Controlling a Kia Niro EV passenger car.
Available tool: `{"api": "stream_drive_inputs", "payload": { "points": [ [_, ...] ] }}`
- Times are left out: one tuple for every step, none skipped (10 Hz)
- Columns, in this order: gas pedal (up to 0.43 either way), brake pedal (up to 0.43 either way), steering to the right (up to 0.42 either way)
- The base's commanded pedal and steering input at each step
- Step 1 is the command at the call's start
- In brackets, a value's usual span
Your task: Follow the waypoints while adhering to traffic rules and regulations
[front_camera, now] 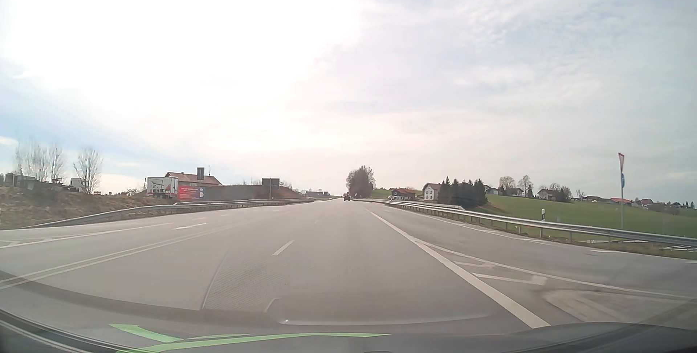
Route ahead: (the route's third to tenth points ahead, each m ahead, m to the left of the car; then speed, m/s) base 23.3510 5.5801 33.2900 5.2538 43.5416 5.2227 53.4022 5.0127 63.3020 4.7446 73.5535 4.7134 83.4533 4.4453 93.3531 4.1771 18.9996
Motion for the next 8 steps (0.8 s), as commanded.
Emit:
{"api": "stream_drive_inputs", "payload": {
  "points": [
    [0.311,0.000,0.004],
    [0.311,0.000,0.004],
    [0.311,0.000,0.003],
    [0.311,0.000,0.003],
    [0.311,0.000,0.003],
    [0.311,0.000,0.003],
    [0.311,0.000,0.003],
    [0.311,0.000,0.003]
  ]
}}
